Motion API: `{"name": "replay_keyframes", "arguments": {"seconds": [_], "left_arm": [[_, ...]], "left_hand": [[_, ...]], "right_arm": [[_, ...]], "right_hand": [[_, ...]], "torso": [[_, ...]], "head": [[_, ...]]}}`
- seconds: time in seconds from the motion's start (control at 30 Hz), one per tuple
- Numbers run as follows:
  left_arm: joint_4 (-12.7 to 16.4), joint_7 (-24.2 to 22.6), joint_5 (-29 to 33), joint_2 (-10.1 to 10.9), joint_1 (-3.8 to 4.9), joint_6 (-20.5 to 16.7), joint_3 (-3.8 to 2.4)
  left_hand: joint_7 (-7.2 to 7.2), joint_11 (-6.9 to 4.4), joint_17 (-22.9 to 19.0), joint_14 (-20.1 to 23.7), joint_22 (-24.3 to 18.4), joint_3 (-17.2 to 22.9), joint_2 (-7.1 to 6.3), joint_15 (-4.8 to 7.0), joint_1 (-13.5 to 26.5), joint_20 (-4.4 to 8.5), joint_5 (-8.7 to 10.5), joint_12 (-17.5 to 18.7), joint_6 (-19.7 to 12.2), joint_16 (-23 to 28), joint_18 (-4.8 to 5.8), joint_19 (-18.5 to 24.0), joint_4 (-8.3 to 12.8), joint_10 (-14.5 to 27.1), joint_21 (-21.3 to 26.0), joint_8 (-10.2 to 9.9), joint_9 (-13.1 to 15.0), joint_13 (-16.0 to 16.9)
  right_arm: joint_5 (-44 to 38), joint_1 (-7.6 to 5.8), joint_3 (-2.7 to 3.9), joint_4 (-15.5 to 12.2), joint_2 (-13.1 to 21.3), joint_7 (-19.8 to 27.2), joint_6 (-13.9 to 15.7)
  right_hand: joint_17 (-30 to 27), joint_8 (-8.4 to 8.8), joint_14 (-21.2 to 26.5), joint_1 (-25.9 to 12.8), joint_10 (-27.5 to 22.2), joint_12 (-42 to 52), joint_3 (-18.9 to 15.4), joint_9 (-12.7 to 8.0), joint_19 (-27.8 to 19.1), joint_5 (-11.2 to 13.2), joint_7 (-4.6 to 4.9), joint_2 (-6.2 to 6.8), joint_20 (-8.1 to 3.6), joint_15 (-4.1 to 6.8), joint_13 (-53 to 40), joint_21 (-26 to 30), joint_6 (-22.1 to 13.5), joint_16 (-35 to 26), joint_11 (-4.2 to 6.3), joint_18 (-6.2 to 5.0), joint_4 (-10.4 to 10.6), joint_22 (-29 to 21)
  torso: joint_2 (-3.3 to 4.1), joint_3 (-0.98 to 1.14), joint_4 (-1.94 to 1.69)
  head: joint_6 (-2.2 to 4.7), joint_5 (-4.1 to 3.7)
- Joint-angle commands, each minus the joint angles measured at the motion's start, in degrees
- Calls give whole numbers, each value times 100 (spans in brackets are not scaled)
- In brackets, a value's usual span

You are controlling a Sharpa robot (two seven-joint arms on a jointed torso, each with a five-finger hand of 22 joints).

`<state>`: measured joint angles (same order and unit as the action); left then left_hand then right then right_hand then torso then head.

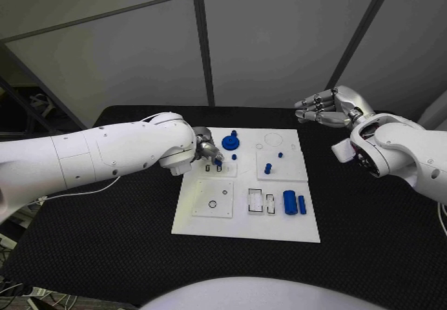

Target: Assemble the parts on the task board

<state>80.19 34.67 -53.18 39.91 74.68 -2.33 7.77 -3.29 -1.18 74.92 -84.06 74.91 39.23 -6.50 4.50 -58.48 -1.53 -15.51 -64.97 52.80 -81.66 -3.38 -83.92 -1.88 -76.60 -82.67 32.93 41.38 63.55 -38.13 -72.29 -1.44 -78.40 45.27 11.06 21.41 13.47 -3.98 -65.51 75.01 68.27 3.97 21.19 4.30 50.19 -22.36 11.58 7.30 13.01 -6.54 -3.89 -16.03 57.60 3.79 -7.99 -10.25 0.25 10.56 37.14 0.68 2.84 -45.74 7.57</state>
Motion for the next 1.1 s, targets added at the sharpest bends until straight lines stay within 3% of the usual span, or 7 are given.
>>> {"name": "replay_keyframes", "arguments": {"seconds": [0.03, 1.1], "left_arm": [[-2, 42, -184, -16, -2, 1, 0], [14, 65, -586, -58, -40, 432, 31]], "left_hand": [[42, -35, 570, -332, 272, 908, 48, 49, 20, 34, -22, 10, -10, 23, 76, -108, 861, -5, -1, 25, 10, -5], [63, -49, 571, -333, 320, 888, 16, 58, 91, 43, -20, -7, -20, 22, 86, -130, 859, -26, -27, 102, 22, -10]], "right_arm": [[-8, -10, 4, -2, -6, 44, -55], [-8, -10, 4, 8, -23, 44, -106]], "right_hand": [[-9, 4, 52, -18, -15, -8, 4, -1, -8, -32, 37, 24, 27, 1, 8, 27, 10, -24, -21, -18, -23, -5], [-13, 3, 56, -22, -17, -8, 3, -1, -6, -35, 39, 23, 30, 0, 8, 35, 9, -23, -23, -19, -21, -11]], "torso": [[4, 2, 7], [0, 5, 4]], "head": [[-2, 3], [-39, -17]]}}
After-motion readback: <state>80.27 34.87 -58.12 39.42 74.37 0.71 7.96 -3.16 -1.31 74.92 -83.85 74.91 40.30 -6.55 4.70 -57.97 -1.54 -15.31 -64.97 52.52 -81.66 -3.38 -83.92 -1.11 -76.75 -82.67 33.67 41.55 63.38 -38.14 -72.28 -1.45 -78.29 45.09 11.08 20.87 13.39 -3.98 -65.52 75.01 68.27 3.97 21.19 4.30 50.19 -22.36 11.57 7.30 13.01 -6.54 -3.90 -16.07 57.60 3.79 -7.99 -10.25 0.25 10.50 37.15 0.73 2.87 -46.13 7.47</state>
